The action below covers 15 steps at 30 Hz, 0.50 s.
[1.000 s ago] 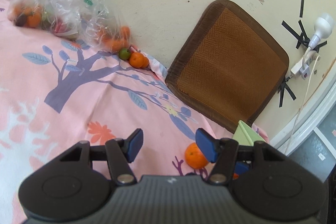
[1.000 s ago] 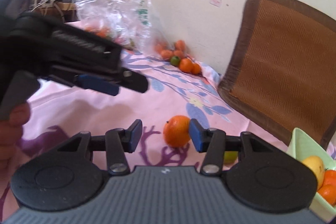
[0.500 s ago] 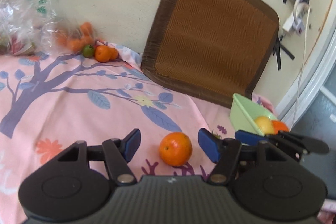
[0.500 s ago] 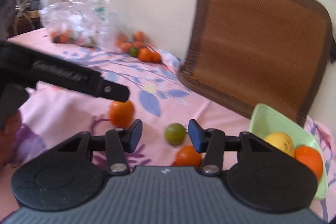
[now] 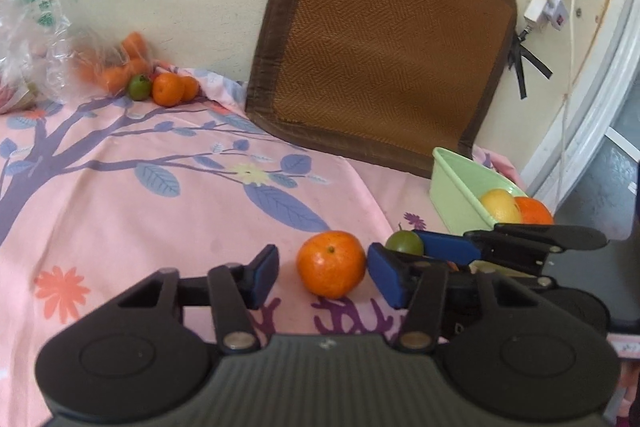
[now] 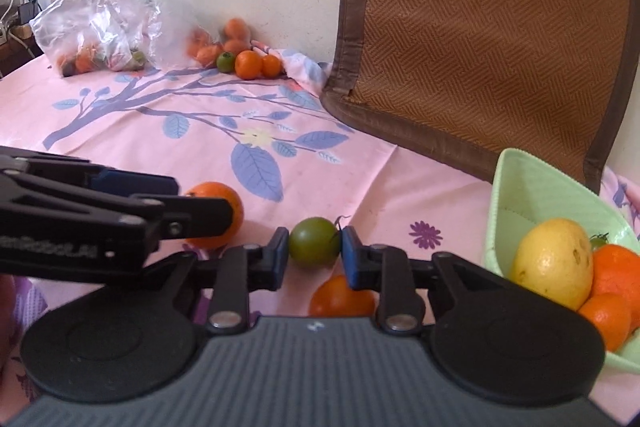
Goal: Organize fruits
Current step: 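Grasp the green lime with the right tool while the left tool grasps the medium orange, then carry the lime and orange into the green bowl and open both tools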
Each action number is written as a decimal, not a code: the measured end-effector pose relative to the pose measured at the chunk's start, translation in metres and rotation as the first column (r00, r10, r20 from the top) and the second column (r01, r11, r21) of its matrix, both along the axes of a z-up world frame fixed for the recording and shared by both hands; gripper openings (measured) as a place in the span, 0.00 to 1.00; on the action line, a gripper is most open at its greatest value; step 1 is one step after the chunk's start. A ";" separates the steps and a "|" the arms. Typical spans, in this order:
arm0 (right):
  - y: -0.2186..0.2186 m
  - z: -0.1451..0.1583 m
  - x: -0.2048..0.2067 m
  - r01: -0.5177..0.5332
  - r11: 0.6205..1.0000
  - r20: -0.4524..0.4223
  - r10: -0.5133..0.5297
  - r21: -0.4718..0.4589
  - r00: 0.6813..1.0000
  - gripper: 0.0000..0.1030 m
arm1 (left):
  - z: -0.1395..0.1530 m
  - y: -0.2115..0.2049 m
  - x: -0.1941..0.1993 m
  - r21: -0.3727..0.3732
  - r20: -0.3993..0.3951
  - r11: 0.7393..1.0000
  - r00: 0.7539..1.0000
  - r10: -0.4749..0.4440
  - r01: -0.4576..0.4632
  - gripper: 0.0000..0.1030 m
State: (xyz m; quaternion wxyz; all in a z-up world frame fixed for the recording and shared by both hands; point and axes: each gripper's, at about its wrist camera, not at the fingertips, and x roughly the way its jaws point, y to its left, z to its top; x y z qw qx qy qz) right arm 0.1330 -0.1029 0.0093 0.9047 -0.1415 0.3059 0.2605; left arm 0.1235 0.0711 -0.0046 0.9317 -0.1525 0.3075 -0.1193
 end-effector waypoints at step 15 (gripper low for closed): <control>-0.058 0.023 -0.097 0.119 0.983 0.168 -0.142 0.141 0.975 0.30 | 0.008 -0.002 -0.032 0.009 0.035 1.000 0.999 -0.011 0.010 0.37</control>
